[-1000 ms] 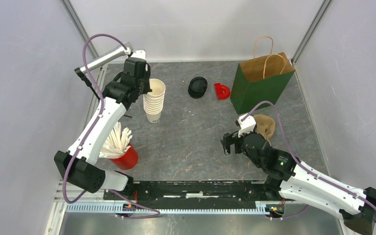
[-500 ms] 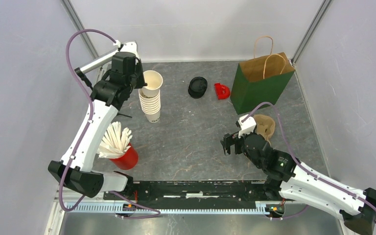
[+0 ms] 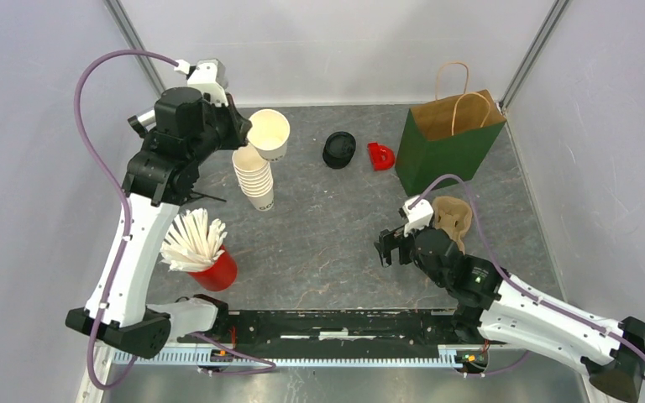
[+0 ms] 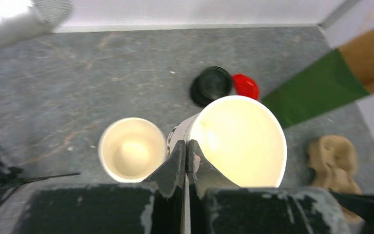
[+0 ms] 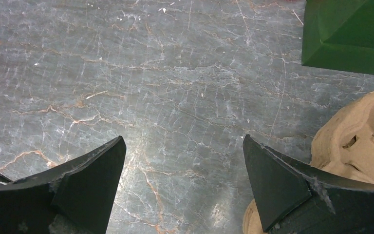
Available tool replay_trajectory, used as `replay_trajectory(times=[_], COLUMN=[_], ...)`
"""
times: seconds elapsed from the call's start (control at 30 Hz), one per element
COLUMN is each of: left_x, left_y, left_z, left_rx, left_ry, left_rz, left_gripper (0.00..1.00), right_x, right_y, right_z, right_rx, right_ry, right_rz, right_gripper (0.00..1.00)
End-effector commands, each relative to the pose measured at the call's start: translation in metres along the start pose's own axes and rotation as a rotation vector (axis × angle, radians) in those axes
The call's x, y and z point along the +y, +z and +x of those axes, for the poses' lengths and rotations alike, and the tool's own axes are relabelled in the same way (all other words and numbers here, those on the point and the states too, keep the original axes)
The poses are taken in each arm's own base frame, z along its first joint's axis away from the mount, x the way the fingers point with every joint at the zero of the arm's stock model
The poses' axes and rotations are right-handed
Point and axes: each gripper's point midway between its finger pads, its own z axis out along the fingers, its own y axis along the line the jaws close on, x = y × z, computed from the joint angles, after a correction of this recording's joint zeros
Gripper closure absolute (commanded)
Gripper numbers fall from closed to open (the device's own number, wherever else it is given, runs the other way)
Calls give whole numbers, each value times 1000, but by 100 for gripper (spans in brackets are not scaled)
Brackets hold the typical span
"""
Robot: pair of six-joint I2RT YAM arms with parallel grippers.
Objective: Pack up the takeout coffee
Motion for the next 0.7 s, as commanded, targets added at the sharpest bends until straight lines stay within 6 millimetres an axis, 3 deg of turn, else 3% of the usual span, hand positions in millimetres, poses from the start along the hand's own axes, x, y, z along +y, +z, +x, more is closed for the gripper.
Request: replay_trajectory(times=[0.0,0.3,0.5,0.67], left_x=[-53,-112,-138,-142], left_y=[-21,-16,-2,16], left_z=[17,153,208,246], left_rx=[67,344,322,307], left_ry=[-68,25,9,10], left_rz=[280,409,501,510], left_gripper=[98,98,98,98], right_x=[7,-10,-19,-22], right_y=[-5,-36,-55,-57], right_z=[-30,-67,-80,-75], right_rx=[-55,-192,-309,-304], right_ry=[7,86,131,127], right_rz=[-16,13,-6,0], right_gripper=[2,2,2,2])
